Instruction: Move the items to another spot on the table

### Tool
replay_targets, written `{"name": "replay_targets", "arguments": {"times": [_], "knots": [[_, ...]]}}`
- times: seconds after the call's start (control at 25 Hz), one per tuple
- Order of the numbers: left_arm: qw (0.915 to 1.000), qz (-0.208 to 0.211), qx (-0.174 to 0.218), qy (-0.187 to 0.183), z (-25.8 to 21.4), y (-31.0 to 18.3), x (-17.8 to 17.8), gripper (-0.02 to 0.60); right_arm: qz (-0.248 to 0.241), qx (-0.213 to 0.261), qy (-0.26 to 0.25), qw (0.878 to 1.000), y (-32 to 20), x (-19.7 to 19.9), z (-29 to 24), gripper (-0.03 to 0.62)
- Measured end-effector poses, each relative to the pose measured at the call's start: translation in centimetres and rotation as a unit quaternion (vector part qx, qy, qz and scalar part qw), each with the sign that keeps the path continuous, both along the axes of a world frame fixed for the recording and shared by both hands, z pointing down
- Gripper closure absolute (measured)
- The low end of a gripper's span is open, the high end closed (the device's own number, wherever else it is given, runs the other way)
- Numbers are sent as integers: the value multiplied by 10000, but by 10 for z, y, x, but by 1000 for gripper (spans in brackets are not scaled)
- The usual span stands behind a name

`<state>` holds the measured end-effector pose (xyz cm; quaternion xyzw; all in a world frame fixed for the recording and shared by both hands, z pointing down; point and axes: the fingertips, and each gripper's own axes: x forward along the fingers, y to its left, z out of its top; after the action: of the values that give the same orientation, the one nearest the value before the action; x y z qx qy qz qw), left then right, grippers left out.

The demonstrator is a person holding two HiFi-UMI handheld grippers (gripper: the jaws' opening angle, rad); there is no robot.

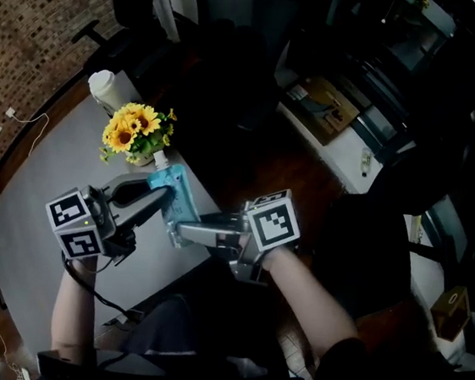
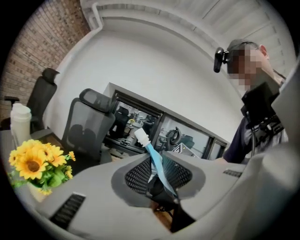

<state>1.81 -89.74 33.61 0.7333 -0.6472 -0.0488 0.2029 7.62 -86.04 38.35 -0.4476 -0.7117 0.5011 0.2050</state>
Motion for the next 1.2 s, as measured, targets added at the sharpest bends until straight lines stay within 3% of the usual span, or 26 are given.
{"name": "replay_targets", "arguments": {"times": [0.28, 0.48, 0.6, 0.72, 0.88, 1.08, 1.2], "knots": [[9924, -1143, -414, 181, 20, 25, -28, 465, -759, 124, 113, 9970, 12, -19, 12, 569], [9839, -1661, -498, 432, 42, 51, -37, 459, -1187, 351, 230, 9920, 27, -24, 28, 569], [9828, -1699, -410, 601, 52, 62, -43, 459, -1183, 542, 280, 9911, 32, -30, 37, 569], [9806, -1819, -163, 716, 55, 68, -65, 453, -878, 667, 432, 9930, 24, -42, 42, 577], [9747, -1915, 207, 1129, 68, 89, -91, 459, -671, 1000, 697, 9903, 18, -51, 57, 576], [9851, -1327, -296, 1051, 115, 83, -72, 483, -596, 1289, 1339, 9808, 20, -60, 99, 576], [9866, -1231, -515, 940, 128, 75, -59, 483, -703, 1420, 1618, 9740, 17, -62, 117, 576]]}}
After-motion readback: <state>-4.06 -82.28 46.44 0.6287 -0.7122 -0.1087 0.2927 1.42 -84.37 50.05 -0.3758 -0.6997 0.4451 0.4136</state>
